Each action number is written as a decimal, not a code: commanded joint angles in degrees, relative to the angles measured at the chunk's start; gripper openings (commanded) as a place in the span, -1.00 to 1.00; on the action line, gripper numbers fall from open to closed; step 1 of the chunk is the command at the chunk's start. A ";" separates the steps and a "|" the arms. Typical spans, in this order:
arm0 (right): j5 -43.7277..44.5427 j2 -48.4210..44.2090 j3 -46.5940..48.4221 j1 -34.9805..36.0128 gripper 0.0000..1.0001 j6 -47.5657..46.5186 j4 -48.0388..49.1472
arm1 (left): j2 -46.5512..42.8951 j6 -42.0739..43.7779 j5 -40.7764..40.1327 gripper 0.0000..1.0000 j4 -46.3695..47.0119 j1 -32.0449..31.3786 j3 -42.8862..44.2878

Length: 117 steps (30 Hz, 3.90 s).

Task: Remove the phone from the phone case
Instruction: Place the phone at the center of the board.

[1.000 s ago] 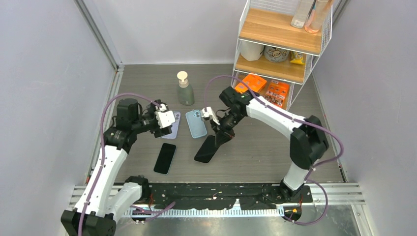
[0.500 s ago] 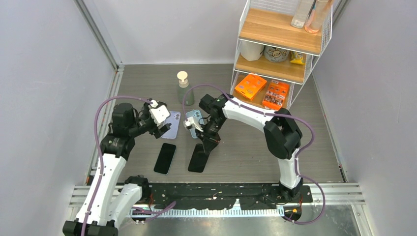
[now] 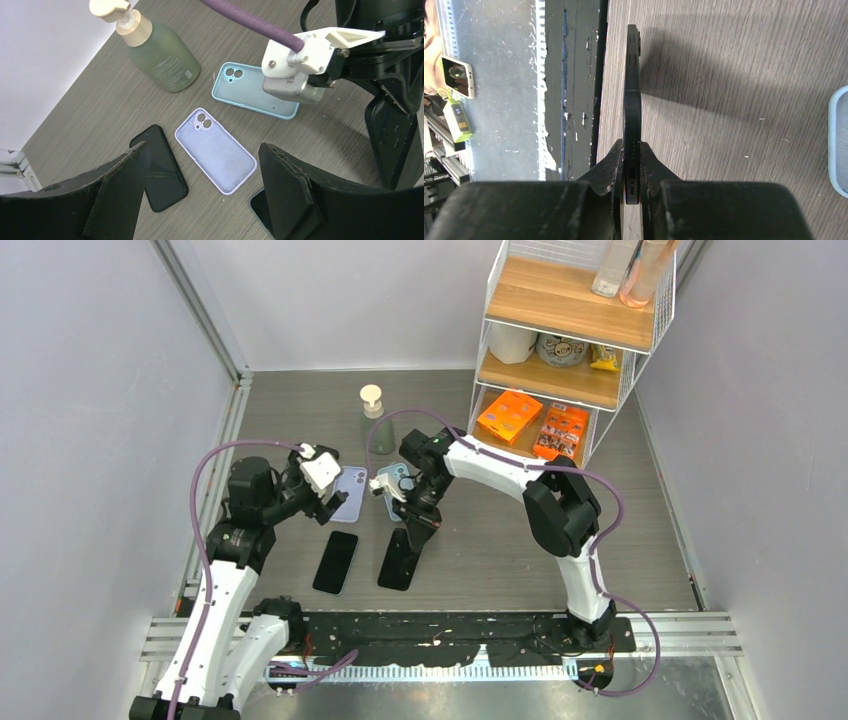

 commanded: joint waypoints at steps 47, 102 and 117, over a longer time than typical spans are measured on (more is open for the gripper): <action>16.76 10.61 6.60 -0.33 -0.15 10.84 7.82 | -0.17 -0.89 0.38 0.73 0.25 0.34 0.34; 16.41 -3.16 -11.50 4.20 0.31 9.13 14.51 | -0.76 -7.29 -10.97 0.79 3.68 0.59 1.12; 23.08 -1.23 -7.49 5.23 0.30 12.40 18.49 | -1.62 -6.50 -13.01 0.82 3.58 0.68 0.24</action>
